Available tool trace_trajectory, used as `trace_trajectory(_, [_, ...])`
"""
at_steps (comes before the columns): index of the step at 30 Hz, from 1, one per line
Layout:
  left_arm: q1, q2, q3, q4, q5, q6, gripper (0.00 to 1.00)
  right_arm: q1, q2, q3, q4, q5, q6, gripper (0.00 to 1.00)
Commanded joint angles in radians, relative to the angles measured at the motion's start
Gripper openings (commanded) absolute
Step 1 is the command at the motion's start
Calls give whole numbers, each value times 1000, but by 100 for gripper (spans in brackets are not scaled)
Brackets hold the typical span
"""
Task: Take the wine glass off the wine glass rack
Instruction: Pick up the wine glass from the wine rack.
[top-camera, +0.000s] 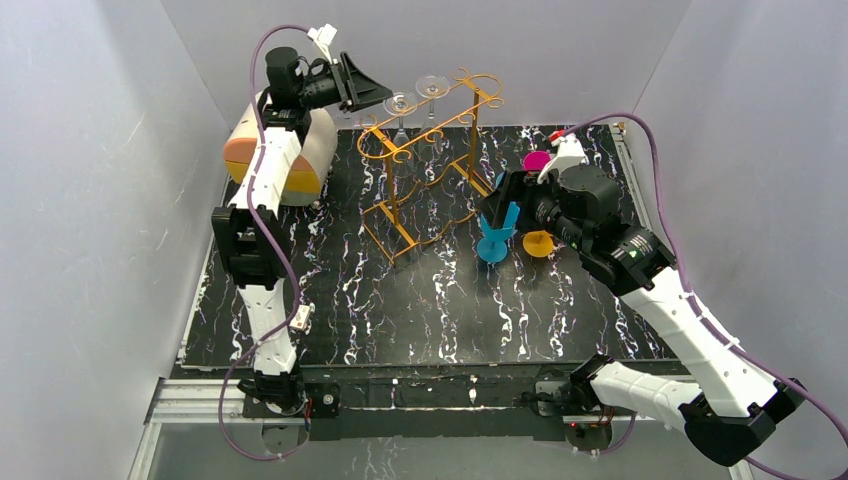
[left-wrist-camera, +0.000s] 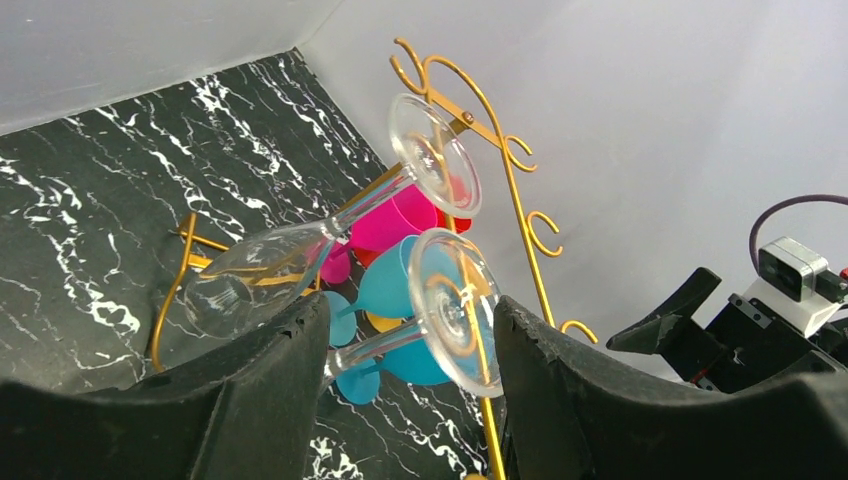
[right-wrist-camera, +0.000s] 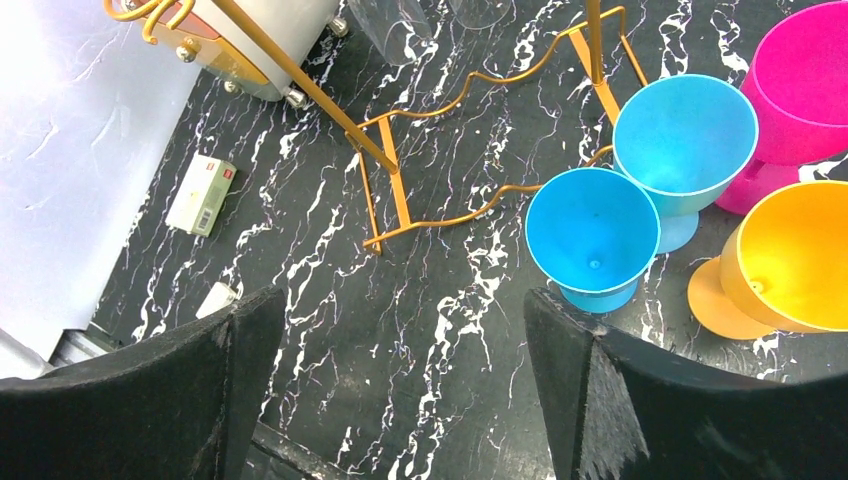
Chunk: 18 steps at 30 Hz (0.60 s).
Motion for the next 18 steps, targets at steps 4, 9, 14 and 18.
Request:
trace_trajectory(4, [-44,-8,71,73,73,-55,58,0,-5,58,44,2,-6,96])
trace_trajectory(9, [-50,0,69,55,70,-47,48,0,6,59,41,-13,-7,96])
trace_trajectory(14, [-50,-7,86,-39,63,15,44,0,6,50,39,-10,-4,97])
trace_trajectory(18, [-50,-14,92,-127,42,76,40,0,-4,64,37,-5,-4,97])
